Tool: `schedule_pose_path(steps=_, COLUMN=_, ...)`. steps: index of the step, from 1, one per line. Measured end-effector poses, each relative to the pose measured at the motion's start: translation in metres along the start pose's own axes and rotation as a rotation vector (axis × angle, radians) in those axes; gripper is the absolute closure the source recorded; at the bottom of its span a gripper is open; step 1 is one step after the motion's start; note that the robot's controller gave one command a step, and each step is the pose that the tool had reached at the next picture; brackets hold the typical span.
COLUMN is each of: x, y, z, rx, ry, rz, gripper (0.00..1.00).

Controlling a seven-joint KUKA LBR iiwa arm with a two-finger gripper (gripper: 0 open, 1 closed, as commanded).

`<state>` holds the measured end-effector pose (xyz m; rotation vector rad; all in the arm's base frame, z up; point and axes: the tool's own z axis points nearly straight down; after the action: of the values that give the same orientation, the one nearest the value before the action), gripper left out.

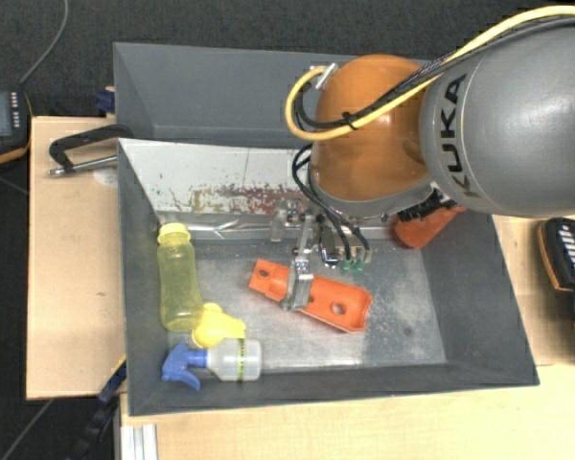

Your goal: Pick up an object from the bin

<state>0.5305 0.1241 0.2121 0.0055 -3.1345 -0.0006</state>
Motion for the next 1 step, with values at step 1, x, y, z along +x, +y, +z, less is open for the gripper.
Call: schedule_pose_path(steps=1, x=-0.0016, y=-0.0009, z=-0.0049, rx=-0.001, ry=-0.009, rz=0.002, gripper=0.00)
